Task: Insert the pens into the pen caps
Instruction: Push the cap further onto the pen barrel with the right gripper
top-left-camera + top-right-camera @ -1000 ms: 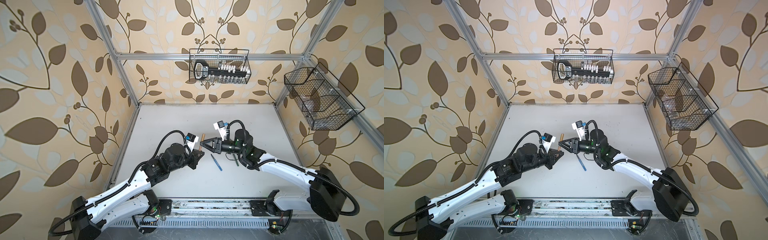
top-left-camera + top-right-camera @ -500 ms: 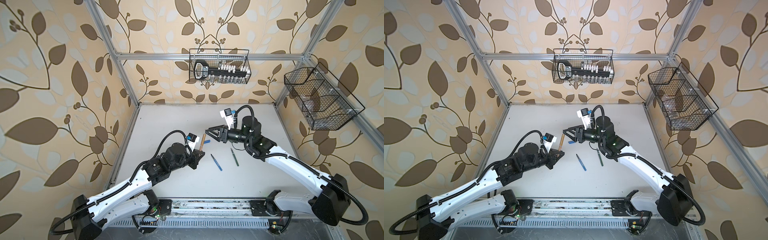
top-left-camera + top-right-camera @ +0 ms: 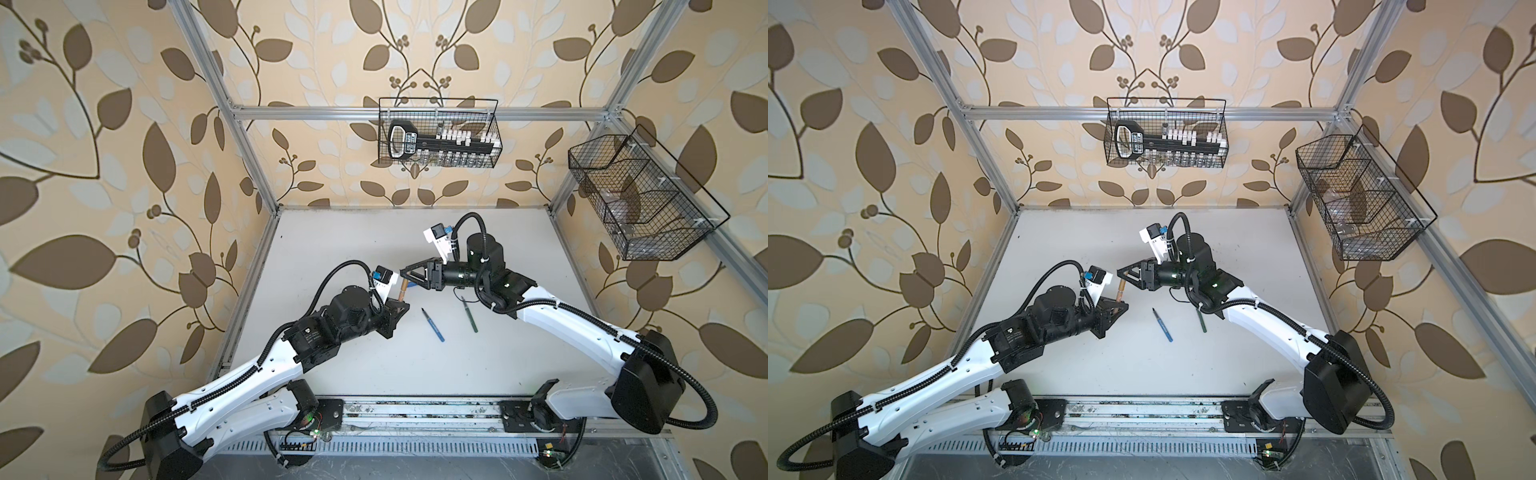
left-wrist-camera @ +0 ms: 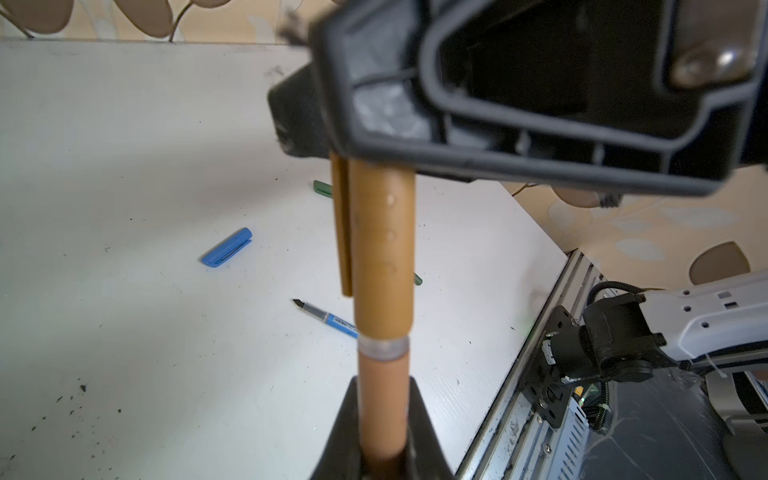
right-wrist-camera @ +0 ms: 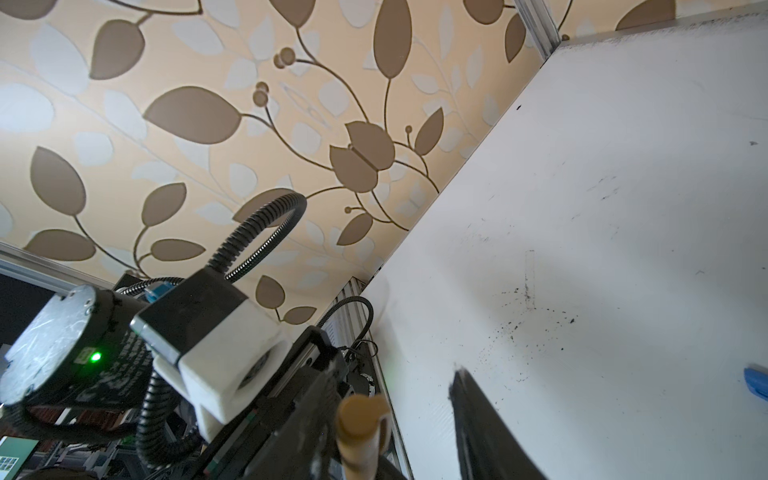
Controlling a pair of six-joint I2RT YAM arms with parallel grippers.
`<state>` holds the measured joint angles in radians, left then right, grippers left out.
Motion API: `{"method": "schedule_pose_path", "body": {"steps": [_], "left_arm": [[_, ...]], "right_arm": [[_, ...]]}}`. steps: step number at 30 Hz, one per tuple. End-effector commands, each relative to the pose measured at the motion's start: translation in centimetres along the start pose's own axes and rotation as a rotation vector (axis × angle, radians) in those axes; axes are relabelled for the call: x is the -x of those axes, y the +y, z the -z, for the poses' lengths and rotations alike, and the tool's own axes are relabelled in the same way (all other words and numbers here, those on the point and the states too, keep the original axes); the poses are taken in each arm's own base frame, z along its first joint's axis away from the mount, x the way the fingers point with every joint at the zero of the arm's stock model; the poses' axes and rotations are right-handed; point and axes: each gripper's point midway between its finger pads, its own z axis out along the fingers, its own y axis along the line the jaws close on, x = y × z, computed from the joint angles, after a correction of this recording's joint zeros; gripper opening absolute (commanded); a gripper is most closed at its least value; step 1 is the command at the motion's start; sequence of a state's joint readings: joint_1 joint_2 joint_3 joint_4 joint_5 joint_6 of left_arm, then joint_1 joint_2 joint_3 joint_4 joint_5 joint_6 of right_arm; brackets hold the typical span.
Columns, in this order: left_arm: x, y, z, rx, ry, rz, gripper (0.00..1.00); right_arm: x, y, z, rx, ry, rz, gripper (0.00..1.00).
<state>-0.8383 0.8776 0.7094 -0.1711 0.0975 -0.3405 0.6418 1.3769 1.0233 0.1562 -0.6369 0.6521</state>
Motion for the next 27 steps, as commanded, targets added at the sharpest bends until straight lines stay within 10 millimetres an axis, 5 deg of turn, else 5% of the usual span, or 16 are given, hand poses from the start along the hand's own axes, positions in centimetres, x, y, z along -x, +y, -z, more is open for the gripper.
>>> {"method": "schedule_pose_path", "body": {"steps": [1, 8, 12, 18, 27], "left_arm": [[1.8, -1.0, 0.6, -0.031, -0.056, -0.015, 0.05], [1.6, -0.8, 0.6, -0.027, -0.056, -0.013, 0.05], [1.9, -0.9, 0.6, -0.025, -0.066, -0.013, 0.05], [4.9, -1.8, 1.1, -0.026, -0.14, -0.065, 0.01], [10.4, -1.3, 2.3, 0.079, -0.345, -0.156, 0.0]], "right_arm": [[0.9, 1.1, -0.3, 0.05, -0.017, 0.009, 0.45], [0.9, 1.4, -0.5, 0.079, -0.026, -0.004, 0.4], [0.5, 1.4, -0.6, 0.087, -0.017, -0.014, 0.19], [-0.7, 1.5, -0.9, 0.094, 0.016, -0.026, 0.0], [-2.5, 1.1, -1.0, 0.078, 0.058, -0.044, 0.0]]}}
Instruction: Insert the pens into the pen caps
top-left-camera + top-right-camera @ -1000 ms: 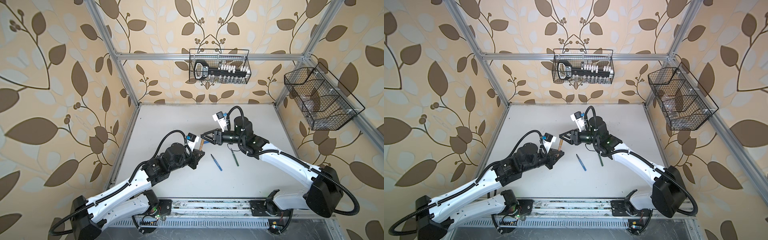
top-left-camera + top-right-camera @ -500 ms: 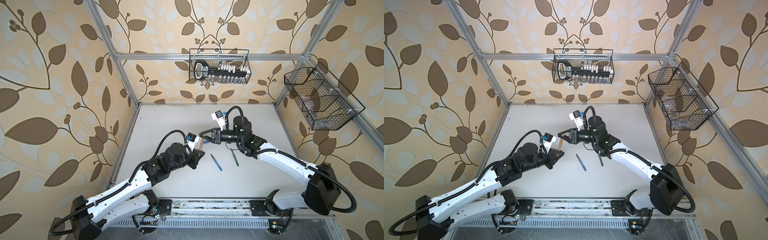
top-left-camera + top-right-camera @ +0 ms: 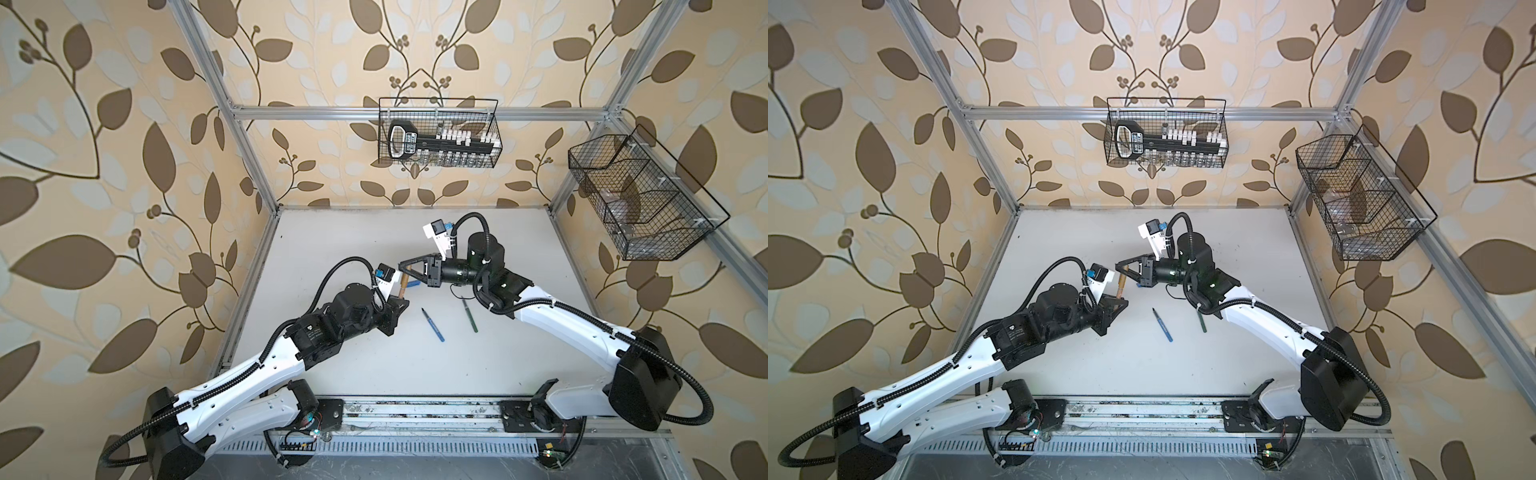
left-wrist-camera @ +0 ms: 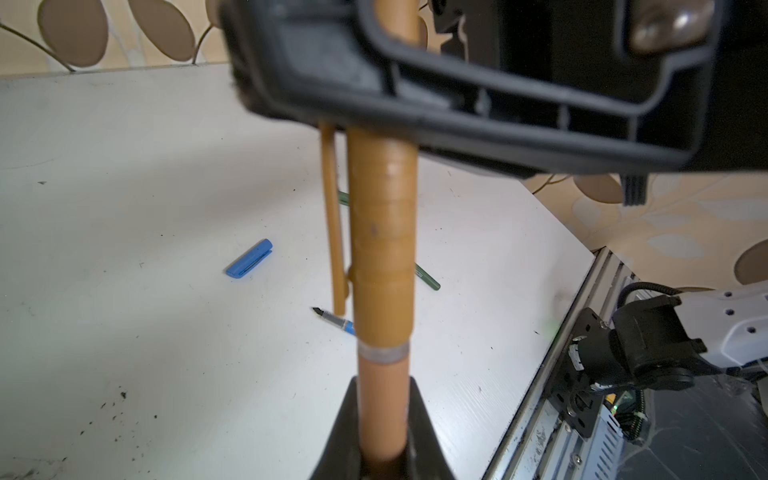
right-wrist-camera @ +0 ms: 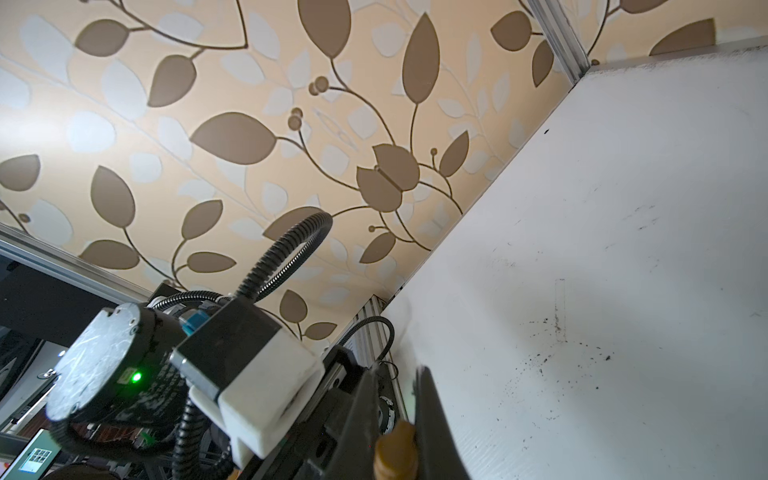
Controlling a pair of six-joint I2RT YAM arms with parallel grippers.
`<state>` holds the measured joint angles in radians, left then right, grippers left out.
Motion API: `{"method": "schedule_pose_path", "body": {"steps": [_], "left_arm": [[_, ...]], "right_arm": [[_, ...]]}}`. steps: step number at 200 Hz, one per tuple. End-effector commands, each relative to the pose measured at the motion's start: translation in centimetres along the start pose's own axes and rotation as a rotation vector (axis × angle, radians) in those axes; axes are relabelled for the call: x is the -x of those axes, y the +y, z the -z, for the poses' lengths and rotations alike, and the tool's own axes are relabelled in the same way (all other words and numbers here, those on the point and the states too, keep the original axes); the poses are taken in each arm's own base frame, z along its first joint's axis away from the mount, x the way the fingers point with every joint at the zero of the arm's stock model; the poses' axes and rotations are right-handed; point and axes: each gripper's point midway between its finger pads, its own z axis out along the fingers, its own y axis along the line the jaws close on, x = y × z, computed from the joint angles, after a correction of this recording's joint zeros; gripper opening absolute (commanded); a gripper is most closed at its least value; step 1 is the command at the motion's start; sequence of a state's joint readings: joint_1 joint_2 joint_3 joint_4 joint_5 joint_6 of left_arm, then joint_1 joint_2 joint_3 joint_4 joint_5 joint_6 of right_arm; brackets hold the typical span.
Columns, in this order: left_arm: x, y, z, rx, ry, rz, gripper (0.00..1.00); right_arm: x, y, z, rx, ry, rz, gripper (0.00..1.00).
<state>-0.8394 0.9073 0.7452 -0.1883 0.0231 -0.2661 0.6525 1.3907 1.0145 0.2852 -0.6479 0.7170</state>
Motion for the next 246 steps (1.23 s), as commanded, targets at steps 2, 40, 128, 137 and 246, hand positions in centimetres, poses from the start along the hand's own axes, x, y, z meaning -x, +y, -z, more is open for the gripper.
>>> {"method": "schedule_pose_path", "body": {"steps": [2, 40, 128, 137, 246], "left_arm": [[10.6, -1.2, 2.7, 0.038, -0.372, -0.088, 0.0], [14.1, -2.1, 3.7, 0.051, -0.489, -0.187, 0.0], [21.2, -3.0, 7.6, -0.014, -0.698, -0.244, 0.0], [21.6, -3.2, 8.0, -0.027, -0.712, -0.242, 0.0], [25.4, -2.0, 9.8, -0.091, -0.803, -0.196, 0.0]], "right_arm": [[-4.1, -0.4, -0.4, 0.008, 0.115, -0.051, 0.0], [-7.3, -1.6, -0.9, -0.028, 0.181, -0.094, 0.0], [-14.4, -2.9, -2.5, -0.039, 0.285, -0.198, 0.0], [-15.1, -3.0, -2.7, -0.039, 0.294, -0.21, 0.0], [-22.5, -3.1, -3.3, -0.027, 0.422, -0.293, 0.0]]}}
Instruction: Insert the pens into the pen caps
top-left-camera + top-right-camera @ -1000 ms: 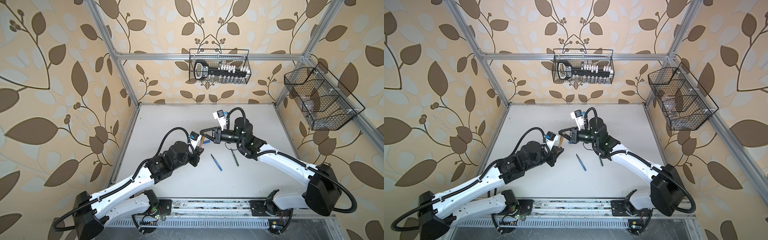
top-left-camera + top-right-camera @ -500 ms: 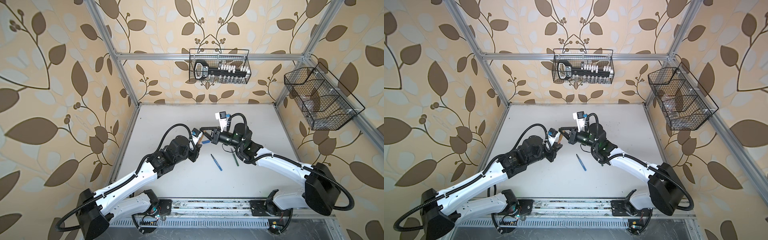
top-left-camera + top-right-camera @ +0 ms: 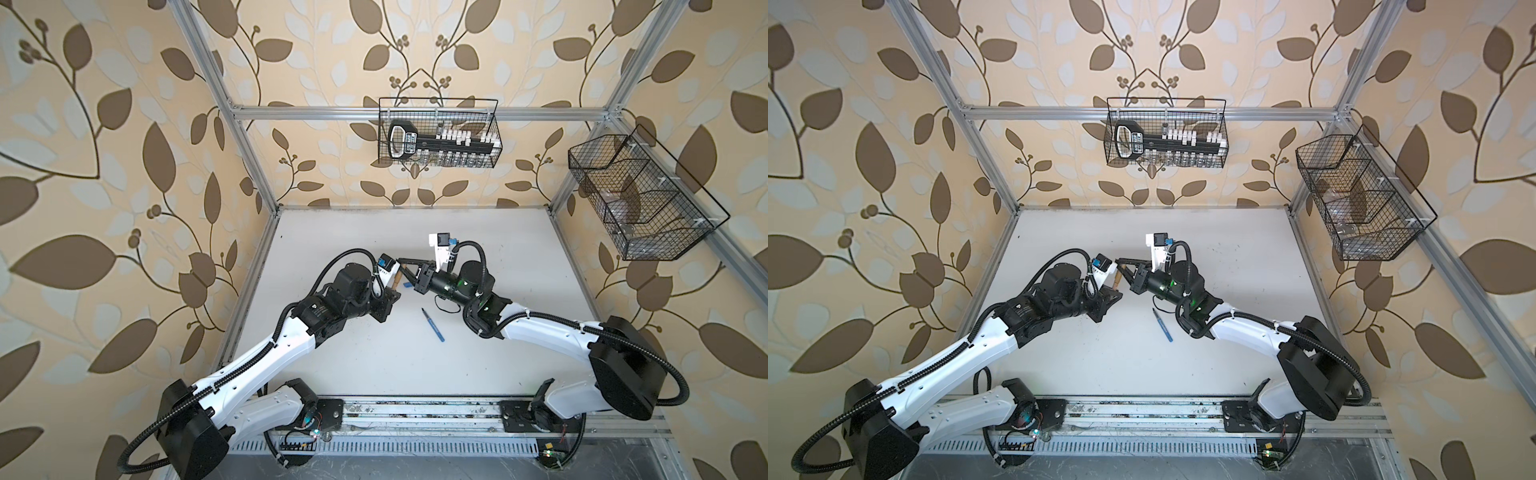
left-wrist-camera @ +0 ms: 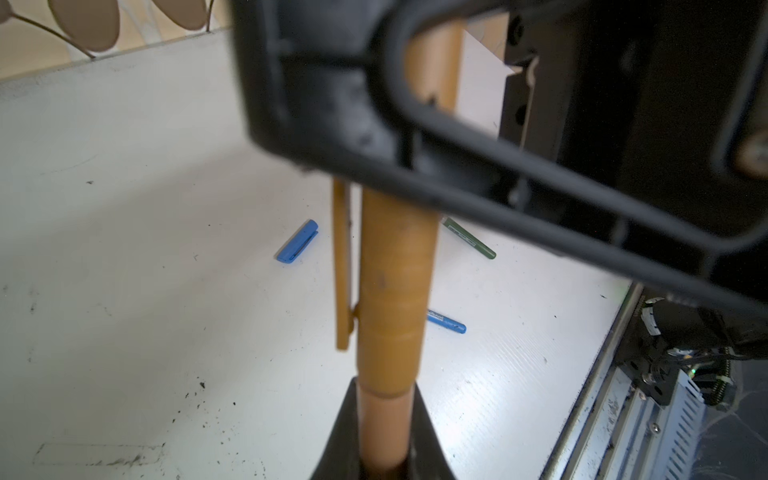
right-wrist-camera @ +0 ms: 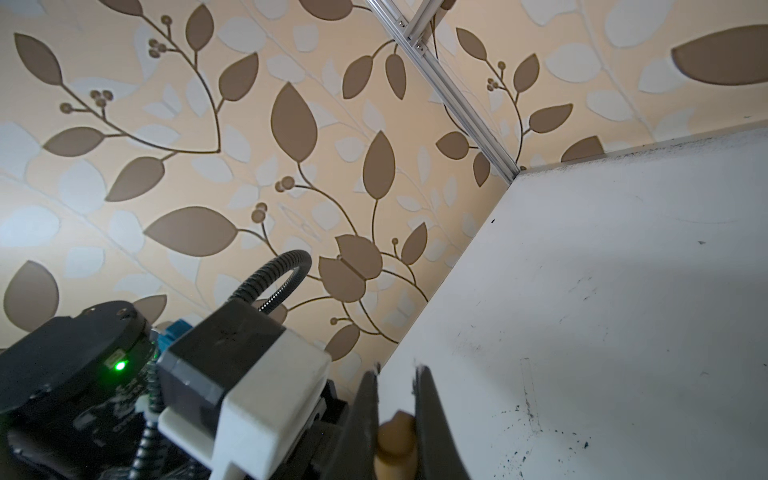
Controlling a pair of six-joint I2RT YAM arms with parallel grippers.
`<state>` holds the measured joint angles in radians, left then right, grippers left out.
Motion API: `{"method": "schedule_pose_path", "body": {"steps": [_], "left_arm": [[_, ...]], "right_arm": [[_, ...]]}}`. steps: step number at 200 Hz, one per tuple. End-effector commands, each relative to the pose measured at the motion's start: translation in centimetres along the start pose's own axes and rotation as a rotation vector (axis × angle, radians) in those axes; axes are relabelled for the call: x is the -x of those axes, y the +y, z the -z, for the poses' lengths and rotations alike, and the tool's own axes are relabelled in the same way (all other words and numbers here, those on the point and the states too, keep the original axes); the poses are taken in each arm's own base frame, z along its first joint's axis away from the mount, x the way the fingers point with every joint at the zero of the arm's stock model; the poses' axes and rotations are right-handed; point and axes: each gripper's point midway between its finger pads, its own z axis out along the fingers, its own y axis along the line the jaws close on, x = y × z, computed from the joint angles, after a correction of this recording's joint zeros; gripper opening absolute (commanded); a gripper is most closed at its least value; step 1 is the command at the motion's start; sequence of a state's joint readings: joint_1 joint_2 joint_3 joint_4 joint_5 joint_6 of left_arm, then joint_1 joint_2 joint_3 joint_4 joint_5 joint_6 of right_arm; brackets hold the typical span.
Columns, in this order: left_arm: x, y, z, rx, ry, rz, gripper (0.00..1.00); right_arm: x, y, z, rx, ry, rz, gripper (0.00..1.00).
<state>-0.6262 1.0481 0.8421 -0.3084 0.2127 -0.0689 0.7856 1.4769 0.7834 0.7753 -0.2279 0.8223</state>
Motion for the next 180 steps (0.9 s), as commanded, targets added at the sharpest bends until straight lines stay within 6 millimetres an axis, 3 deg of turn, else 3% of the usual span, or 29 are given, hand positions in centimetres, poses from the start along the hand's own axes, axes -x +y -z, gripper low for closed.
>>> {"method": "schedule_pose_path", "body": {"steps": [1, 18, 35, 67, 79, 95, 137, 180], "left_arm": [[24.1, -4.1, 15.3, -0.08, -0.953, -0.123, 0.0], [23.7, -4.7, 14.3, -0.115, -0.899, -0.138, 0.0], [22.2, -5.1, 11.9, -0.167, -0.786, -0.133, 0.0], [17.9, -5.6, 6.9, -0.281, -0.557, -0.075, 0.0], [16.6, -5.2, 5.5, -0.28, -0.495, -0.05, 0.0], [14.6, -4.7, 3.6, -0.278, -0.411, -0.011, 0.0], [9.4, -3.6, 0.0, -0.306, -0.275, 0.123, 0.0], [6.3, -4.5, -0.9, -0.358, -0.211, 0.189, 0.0]], "right_arm": [[-20.7, -0.2, 5.2, 0.03, 0.742, -0.245, 0.0], [-19.3, -0.3, 5.3, 0.025, 0.713, -0.24, 0.0], [-15.2, -0.7, 5.0, -0.001, 0.625, -0.177, 0.0], [-7.7, 0.2, 4.9, -0.018, 0.509, -0.005, 0.19], [-5.5, 0.7, 4.9, -0.014, 0.472, 0.043, 0.32], [-2.9, 1.7, 4.9, 0.001, 0.427, 0.093, 0.41], [1.9, 3.1, 6.3, -0.002, 0.31, 0.186, 0.49], [3.8, 2.7, 6.3, -0.008, 0.281, 0.196, 0.48]]}}
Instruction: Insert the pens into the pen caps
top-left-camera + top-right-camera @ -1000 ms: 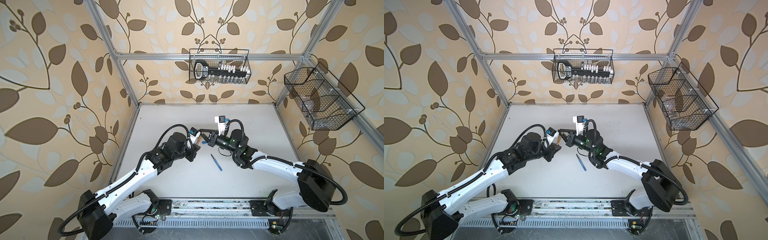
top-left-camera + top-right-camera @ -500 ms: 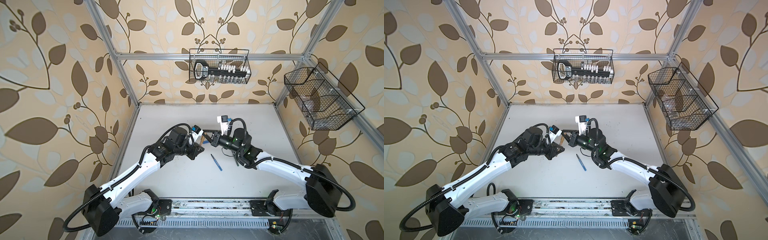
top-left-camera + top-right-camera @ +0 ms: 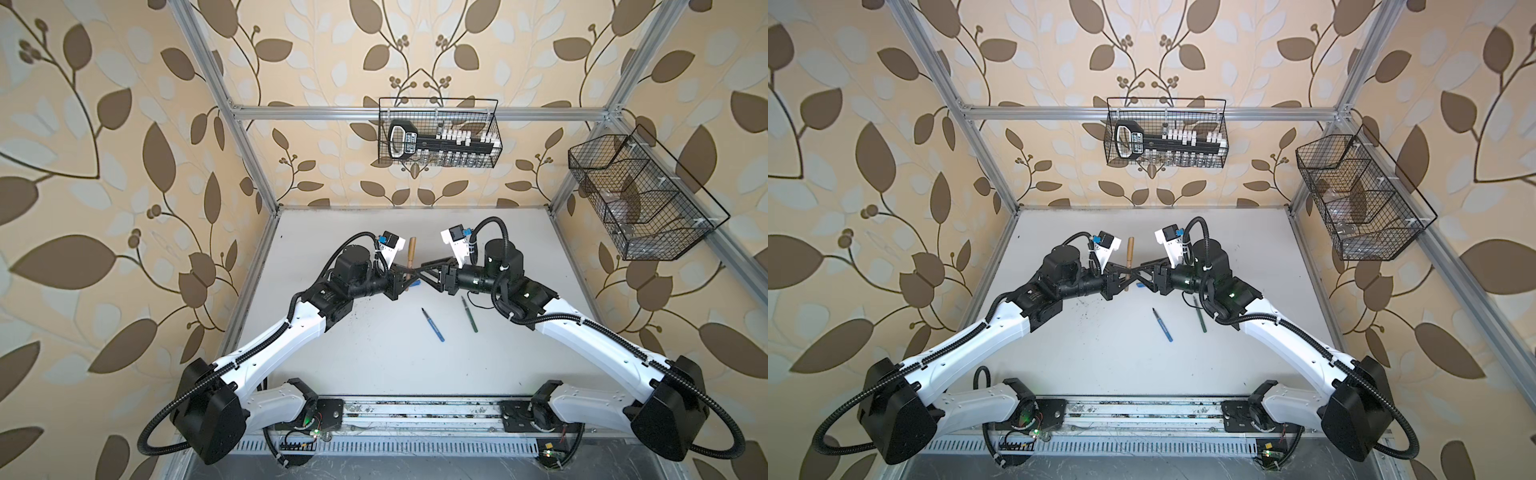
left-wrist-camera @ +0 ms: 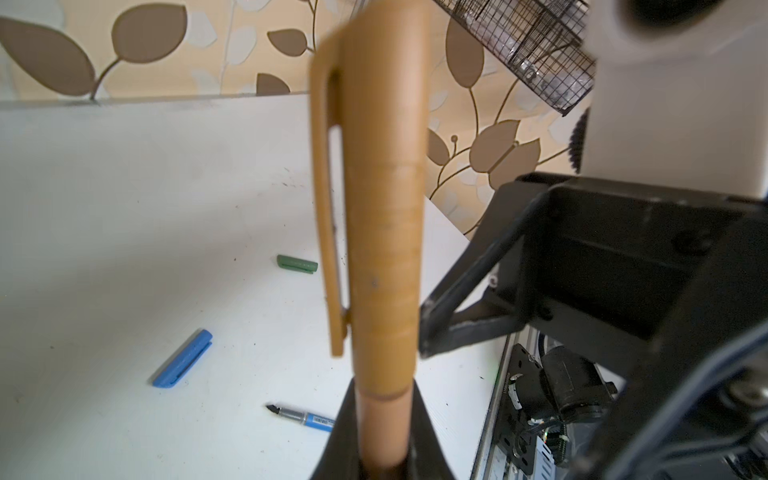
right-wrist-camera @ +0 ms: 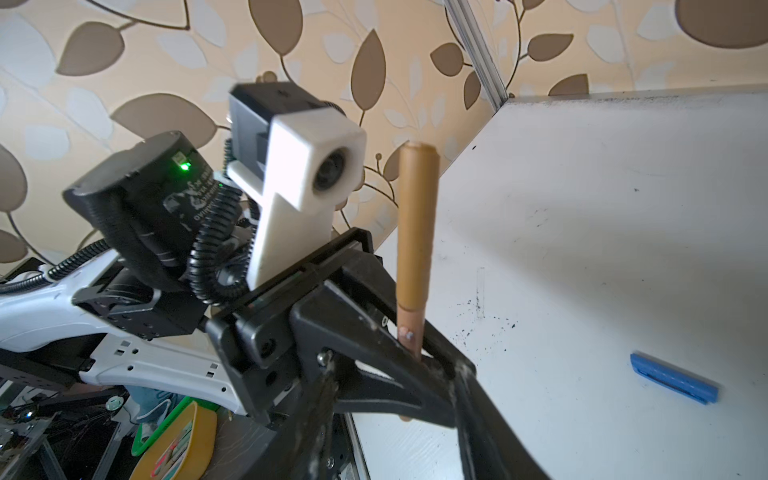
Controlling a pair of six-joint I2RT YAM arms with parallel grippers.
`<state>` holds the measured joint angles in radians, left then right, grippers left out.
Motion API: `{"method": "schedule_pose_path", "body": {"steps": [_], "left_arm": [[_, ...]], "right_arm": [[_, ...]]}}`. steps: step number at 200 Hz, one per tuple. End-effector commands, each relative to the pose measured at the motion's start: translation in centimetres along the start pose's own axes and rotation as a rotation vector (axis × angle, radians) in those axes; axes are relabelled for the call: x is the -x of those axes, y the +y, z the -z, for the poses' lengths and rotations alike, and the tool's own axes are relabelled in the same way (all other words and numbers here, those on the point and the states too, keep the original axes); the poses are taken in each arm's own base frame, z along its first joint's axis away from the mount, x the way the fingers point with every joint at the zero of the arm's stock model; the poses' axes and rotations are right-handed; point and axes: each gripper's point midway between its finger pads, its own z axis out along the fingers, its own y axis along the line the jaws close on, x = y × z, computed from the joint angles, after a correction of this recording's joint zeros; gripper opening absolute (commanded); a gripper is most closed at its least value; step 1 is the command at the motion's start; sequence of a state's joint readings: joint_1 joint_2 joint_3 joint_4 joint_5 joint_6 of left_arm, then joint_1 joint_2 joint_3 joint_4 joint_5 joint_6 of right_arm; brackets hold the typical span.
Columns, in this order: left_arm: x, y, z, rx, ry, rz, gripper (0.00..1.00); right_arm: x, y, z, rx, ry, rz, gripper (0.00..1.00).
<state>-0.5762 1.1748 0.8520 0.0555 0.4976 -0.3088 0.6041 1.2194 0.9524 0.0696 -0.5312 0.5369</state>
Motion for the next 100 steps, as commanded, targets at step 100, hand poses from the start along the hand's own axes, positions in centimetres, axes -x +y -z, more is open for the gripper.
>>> {"method": "schedule_pose_path", "body": {"steps": [100], "left_arm": [[-1.7, -4.3, 0.6, -0.132, -0.003, 0.033, 0.0]], "right_arm": [[2.0, 0.7, -1.9, 0.082, 0.042, 0.042, 0.47]]}}
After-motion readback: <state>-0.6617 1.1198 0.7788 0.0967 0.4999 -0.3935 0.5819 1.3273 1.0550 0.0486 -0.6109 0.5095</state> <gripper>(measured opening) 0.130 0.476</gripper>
